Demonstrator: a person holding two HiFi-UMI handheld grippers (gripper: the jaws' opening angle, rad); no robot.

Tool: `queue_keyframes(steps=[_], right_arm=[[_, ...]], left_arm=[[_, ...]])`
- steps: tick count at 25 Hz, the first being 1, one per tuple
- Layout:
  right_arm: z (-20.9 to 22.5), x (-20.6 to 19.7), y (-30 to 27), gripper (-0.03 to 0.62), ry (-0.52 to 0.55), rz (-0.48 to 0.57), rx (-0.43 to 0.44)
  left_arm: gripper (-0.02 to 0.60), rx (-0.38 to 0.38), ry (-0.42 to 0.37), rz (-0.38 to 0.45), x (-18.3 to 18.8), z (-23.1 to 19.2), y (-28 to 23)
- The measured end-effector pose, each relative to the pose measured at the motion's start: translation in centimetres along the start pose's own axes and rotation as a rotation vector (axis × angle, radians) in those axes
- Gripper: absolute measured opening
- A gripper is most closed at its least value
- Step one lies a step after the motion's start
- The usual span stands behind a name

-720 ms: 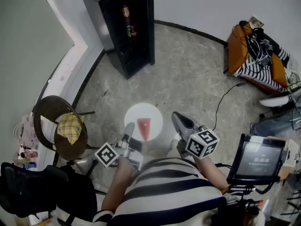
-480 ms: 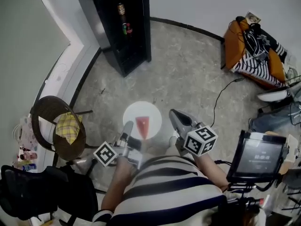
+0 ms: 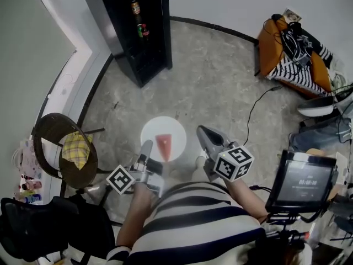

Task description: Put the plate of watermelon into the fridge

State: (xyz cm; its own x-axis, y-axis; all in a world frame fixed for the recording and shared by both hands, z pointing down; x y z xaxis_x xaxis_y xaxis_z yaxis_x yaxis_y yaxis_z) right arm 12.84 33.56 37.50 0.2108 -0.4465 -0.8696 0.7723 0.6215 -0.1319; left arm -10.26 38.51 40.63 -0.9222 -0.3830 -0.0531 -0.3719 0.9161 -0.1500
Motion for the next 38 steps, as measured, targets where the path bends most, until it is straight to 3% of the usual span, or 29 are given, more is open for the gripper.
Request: queue_keyframes(steps=[17,38], right_arm=[[1.0,-0.6,1.4,-0.005,-0.035,0.017,-0.068],[0.9,0.6,0.0,-0.005,0.064,-0.015,-0.056]], left_arm=[[0.027,0.002,-0.015,-0.058,-0.9,0.4,-1.5],[0.026,-0.008,0.017,-0.073,-1.2,0.6,-2.7]])
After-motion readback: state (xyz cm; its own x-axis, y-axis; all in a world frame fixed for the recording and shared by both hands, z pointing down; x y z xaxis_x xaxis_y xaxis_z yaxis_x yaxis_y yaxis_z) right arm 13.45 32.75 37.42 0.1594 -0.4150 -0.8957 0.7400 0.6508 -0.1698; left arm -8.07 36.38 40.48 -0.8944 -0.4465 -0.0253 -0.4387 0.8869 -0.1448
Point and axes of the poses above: the fingertips, and each gripper's own axes: y backward along the fingers, z to its right, x out of its top, the point moved 6 cm from there along y, backward along the fingers, and after that the axes turned 9 degrees about x, right-handed, at the moved point
